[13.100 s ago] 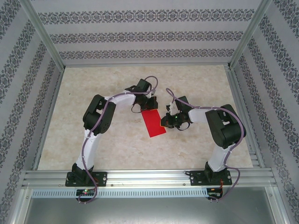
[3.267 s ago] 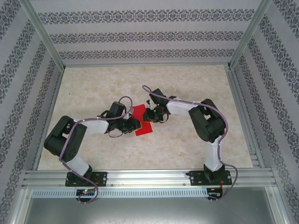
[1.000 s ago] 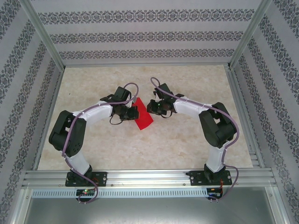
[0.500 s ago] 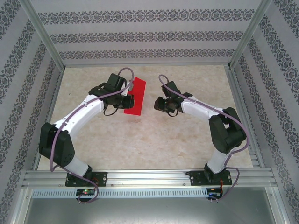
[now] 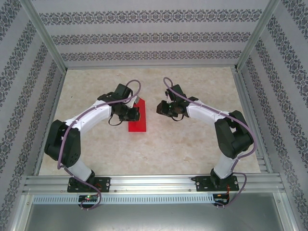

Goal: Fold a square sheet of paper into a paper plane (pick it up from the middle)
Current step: Fold the triangle a second time at the center of the table.

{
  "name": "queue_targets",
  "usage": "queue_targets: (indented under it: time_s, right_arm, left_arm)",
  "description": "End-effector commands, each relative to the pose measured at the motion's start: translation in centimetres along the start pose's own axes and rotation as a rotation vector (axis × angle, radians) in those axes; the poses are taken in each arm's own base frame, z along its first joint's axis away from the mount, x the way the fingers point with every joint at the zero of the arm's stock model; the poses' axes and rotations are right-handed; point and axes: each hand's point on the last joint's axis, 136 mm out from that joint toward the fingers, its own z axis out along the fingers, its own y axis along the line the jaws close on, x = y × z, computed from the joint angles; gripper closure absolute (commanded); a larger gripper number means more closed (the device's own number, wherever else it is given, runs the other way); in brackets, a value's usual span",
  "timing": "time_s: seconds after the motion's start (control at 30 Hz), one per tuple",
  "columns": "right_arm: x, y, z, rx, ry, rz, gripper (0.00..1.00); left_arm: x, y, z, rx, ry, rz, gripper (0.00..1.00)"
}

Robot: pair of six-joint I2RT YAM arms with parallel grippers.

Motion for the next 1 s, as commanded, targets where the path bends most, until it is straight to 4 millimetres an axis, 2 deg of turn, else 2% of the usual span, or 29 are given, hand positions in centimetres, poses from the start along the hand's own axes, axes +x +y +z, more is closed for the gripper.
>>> queue_targets:
  time_s: [0.0,0.17,0.4,0.57,0.67,0.77,0.97]
  right_arm:
    - [0.2,2.1,0.7,-0.12,0.019,-0.02,0.74]
    - [1.5,4.0,2.5,-0.179,0.081,-0.046,0.77]
    - [3.7,6.4,5.1,-0.243,0.174,-0.062,0.83]
    - [5.1,5.7,6.6,-0.222,0.229,-0.044,0.85]
    - [5.5,4.9,7.3,-0.196,0.249,-0.034,0.85]
    - [5.7,4.3,7.8,-0.171,0.262,-0.027,0.85]
    - [6.1,3.1,8.5,-0.133,0.283,-0.005,0.85]
  left_arm:
    - [0.1,0.2,1.1,0.047,-0.017,-0.061,0.97]
    - [2.1,3.1,2.8,-0.041,-0.002,-0.117,0.97]
    - [2.3,4.0,3.6,-0.067,-0.008,-0.161,0.96]
    - [2.6,4.0,3.8,-0.059,0.003,-0.176,0.9]
    - [2.8,3.5,3.8,-0.021,0.004,-0.183,0.82]
    - [3.1,2.0,4.0,0.072,0.019,-0.18,0.74]
    - [3.0,-0.1,3.4,0.206,-0.006,-0.17,0.7]
